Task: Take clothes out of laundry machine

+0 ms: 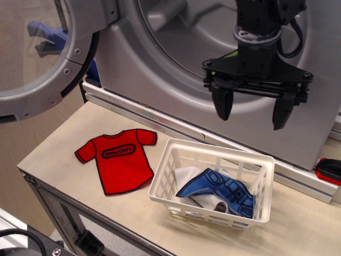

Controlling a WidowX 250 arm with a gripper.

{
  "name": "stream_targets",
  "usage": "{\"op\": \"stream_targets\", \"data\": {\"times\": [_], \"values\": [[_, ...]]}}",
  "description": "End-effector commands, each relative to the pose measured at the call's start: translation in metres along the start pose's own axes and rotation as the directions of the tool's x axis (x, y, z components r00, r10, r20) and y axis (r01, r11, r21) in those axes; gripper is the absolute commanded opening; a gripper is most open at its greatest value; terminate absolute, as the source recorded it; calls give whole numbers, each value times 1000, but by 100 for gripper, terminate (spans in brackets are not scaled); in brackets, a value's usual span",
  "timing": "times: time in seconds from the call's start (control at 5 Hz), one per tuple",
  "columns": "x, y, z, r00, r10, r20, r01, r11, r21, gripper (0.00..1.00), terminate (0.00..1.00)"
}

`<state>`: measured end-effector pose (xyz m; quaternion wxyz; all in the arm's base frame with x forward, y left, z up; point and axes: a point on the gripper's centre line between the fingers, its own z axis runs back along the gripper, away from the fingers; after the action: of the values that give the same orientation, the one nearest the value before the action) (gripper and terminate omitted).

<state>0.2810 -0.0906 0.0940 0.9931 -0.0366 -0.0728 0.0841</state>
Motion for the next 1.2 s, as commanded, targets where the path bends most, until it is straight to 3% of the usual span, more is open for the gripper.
{"op": "stream_targets", "data": {"times": [0.0, 0.4, 0.8, 1.0], "values": [[0, 0, 0, 1000, 0, 0, 0, 1000, 0, 100, 0], [26, 46, -2, 979, 192, 68, -192, 981, -2, 100, 0], [82, 75, -3, 899, 385, 207, -384, 922, -48, 100, 0], [106, 76, -16, 876, 388, 288, -381, 921, -80, 100, 0]]}}
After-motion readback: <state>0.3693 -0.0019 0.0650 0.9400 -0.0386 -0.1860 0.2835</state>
